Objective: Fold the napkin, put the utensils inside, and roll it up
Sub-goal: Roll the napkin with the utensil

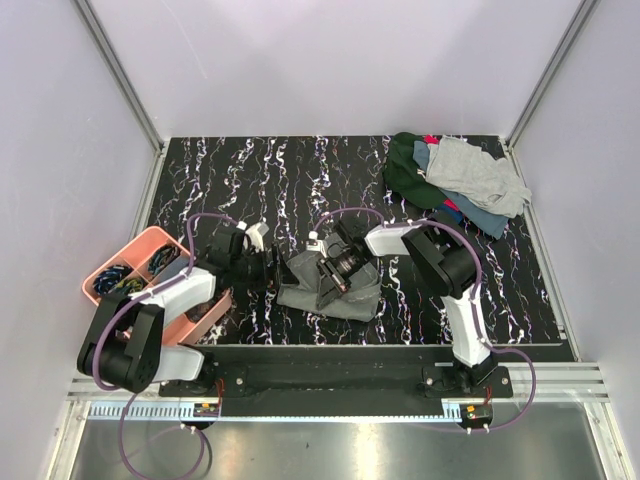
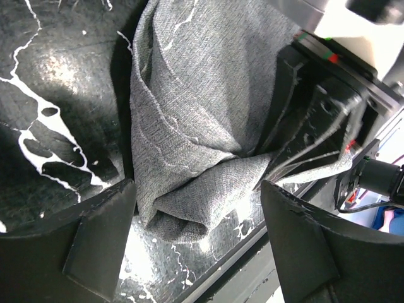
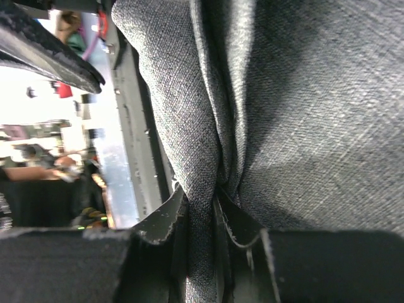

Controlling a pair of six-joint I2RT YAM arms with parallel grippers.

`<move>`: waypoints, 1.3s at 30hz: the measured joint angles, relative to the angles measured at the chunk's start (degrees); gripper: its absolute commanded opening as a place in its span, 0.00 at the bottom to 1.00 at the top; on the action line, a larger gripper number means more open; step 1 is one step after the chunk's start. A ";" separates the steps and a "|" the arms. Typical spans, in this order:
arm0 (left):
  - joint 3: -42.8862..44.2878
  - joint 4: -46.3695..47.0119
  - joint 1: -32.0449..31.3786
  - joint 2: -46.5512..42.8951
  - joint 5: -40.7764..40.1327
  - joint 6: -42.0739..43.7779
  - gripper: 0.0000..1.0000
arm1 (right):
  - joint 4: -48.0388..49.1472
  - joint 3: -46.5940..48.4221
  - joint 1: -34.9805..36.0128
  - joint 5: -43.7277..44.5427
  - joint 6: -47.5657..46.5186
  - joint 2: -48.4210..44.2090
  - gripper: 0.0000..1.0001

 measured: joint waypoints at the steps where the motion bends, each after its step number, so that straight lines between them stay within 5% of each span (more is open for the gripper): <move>1: -0.31 0.68 0.00 0.11 0.28 -0.15 0.78 | -0.22 0.33 -0.28 -0.87 0.22 0.68 0.22; 8: -1.60 3.04 -0.39 2.89 1.14 -1.01 0.71 | -1.77 1.68 -1.84 -5.20 1.51 3.87 0.21; 20: -2.32 5.14 -1.66 4.24 0.72 -1.57 0.31 | -3.61 2.34 -2.67 -6.97 1.62 5.29 0.22; 26: -2.32 5.51 -1.88 4.98 0.76 -1.64 0.20 | -4.61 2.56 -2.67 -5.97 2.47 4.74 0.36; 39: 0.52 2.84 -2.32 8.94 1.31 -1.22 0.10 | -4.57 1.55 -2.27 17.29 2.93 -11.96 0.60</move>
